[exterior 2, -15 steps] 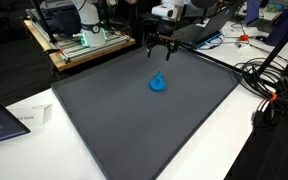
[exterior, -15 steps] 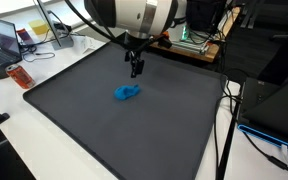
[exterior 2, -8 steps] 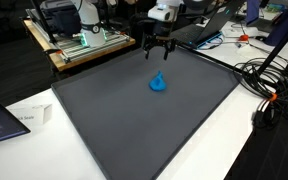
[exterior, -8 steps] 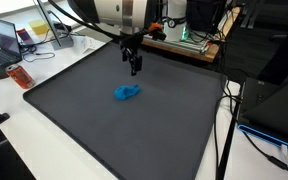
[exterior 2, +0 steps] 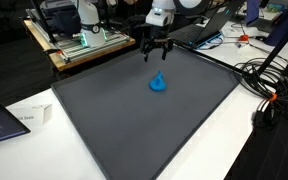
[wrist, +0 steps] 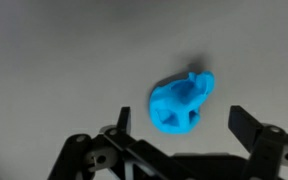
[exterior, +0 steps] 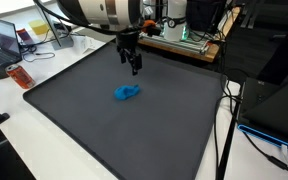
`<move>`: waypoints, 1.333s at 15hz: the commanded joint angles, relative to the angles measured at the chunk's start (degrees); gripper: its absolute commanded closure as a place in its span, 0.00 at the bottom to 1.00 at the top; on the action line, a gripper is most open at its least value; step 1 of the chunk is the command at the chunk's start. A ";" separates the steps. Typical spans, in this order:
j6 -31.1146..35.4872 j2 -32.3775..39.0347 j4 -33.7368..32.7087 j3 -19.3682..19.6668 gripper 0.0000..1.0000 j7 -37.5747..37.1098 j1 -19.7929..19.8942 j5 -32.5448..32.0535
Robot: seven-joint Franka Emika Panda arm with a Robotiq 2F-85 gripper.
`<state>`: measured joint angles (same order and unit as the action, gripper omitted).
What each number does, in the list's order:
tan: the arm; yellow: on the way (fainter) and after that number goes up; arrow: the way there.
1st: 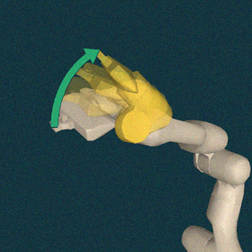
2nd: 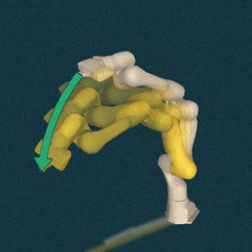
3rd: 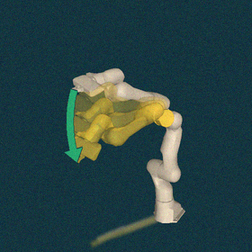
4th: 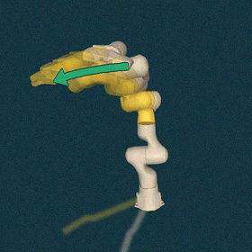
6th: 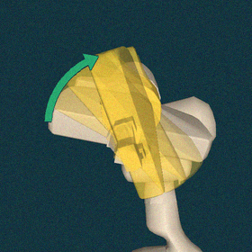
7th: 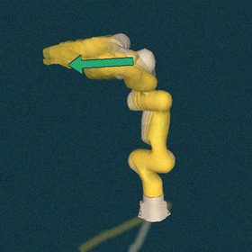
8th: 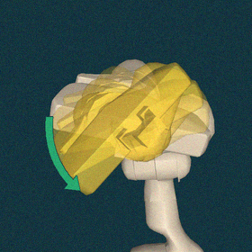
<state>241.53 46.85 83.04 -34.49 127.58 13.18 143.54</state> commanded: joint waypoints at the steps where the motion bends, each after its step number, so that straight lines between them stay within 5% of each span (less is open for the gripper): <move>1: 1.00 1.87 -1.03 -4.02 0.00 6.66 4.26 1.03; 20: 2.05 13.67 -6.35 -20.48 0.00 30.50 20.19 1.08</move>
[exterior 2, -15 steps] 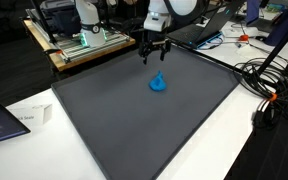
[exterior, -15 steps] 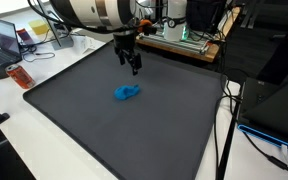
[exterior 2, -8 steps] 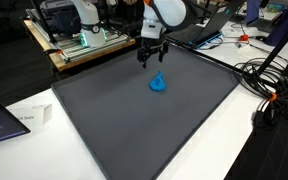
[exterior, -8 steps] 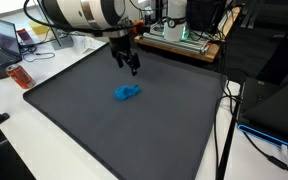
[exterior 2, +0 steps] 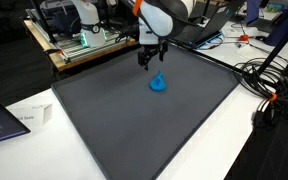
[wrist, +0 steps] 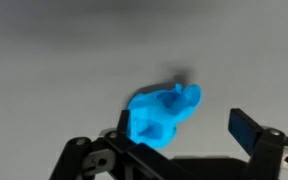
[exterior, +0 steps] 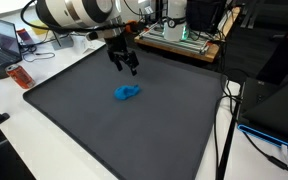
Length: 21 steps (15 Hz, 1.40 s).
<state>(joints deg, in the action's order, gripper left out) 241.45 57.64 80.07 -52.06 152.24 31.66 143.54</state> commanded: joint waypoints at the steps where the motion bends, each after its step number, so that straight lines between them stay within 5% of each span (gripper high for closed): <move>1: 2.13 3.36 -4.33 -3.54 0.00 7.15 1.96 1.08; 4: 0.75 5.41 -2.78 -9.53 0.00 5.10 5.19 -3.89; 9: -1.16 7.37 -0.89 -13.66 0.00 5.67 8.54 -8.01; 15: -5.56 6.66 3.54 -12.90 0.00 5.61 11.67 -11.36; 21: -13.88 4.62 15.50 -15.22 0.00 4.52 19.86 -16.36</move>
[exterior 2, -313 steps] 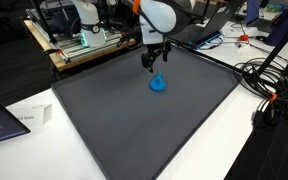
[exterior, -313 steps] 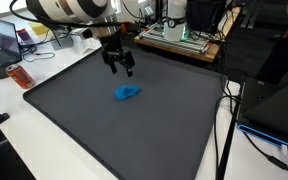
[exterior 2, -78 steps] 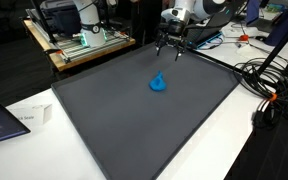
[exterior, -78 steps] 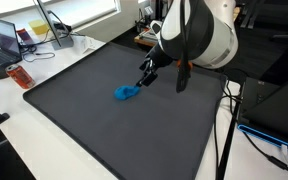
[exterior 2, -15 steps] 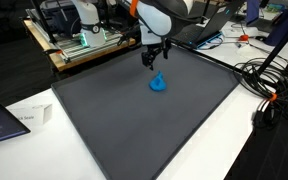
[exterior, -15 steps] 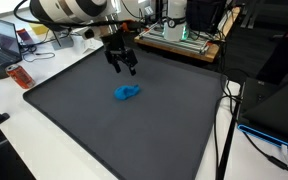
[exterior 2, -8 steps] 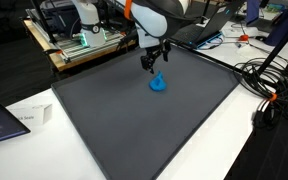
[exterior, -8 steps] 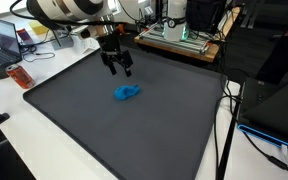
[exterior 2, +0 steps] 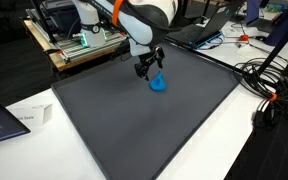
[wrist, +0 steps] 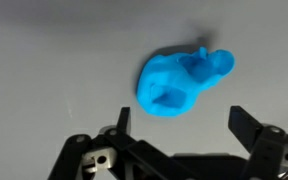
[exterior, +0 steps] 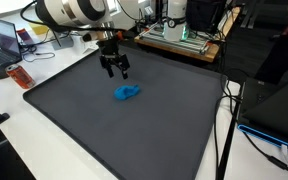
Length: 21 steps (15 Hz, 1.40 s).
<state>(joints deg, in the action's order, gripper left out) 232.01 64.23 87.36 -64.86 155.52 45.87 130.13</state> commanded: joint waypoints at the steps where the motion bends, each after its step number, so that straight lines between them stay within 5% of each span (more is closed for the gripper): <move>1: -6.01 -2.19 10.74 -3.27 0.00 1.25 7.63 -4.16; 10: -16.11 -3.77 29.59 -14.37 0.00 0.85 25.63 -8.13; 21: -34.45 -23.70 45.33 -17.93 0.00 -13.45 31.72 -12.17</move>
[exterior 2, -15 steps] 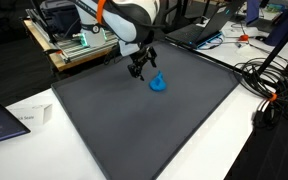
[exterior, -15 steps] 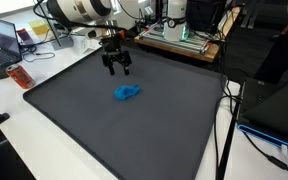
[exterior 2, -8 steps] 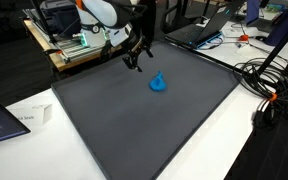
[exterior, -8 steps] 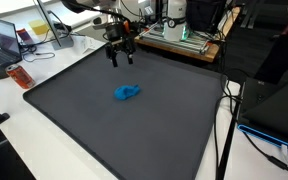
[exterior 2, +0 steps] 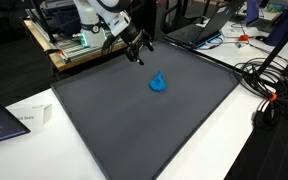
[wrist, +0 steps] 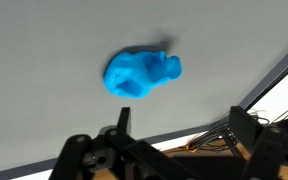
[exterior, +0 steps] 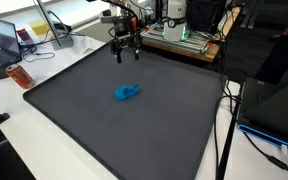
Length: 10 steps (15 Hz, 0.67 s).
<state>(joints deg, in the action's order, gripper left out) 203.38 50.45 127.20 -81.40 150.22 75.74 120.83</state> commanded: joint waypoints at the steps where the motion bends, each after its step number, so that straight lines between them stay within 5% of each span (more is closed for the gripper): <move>1: -7.93 -13.07 5.73 -0.86 0.00 -7.01 1.83 -0.26; 10: -16.24 -35.06 11.00 -1.36 0.00 -11.76 -0.80 8.35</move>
<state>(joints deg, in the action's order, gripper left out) 189.77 25.21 135.42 -82.09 140.98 76.11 125.13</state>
